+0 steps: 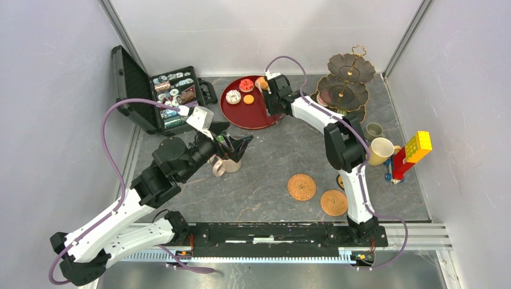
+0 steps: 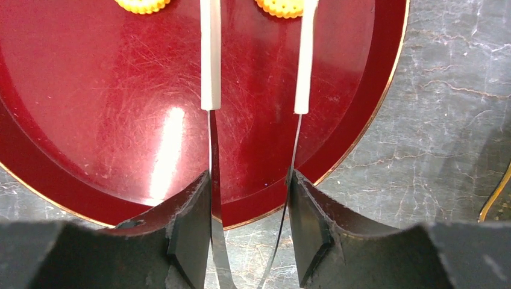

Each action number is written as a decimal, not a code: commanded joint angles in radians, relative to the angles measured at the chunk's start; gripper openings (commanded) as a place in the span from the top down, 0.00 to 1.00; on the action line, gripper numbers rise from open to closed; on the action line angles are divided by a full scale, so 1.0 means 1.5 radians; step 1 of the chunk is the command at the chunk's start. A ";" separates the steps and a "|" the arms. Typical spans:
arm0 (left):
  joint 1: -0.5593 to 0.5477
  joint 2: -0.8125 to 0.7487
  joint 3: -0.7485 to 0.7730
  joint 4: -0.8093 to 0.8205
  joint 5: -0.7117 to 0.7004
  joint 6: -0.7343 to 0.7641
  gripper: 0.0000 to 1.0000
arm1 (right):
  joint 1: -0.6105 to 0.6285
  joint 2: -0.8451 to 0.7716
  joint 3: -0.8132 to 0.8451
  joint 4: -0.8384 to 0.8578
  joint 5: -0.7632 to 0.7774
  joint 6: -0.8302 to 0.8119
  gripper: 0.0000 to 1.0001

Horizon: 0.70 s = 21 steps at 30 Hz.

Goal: Serve the afternoon tea

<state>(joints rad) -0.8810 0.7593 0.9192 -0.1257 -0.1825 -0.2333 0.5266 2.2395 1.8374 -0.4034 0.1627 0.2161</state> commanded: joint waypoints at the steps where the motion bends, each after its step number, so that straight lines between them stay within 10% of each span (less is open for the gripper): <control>1: 0.003 -0.003 0.022 0.018 -0.008 0.030 0.00 | 0.002 0.014 0.034 -0.002 0.008 -0.009 0.49; 21: 0.003 0.003 0.022 0.019 -0.007 0.029 0.00 | 0.001 0.069 0.097 0.021 0.033 -0.018 0.46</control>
<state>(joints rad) -0.8810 0.7612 0.9192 -0.1257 -0.1822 -0.2333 0.5266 2.3112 1.9087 -0.4156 0.1856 0.2024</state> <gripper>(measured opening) 0.997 0.546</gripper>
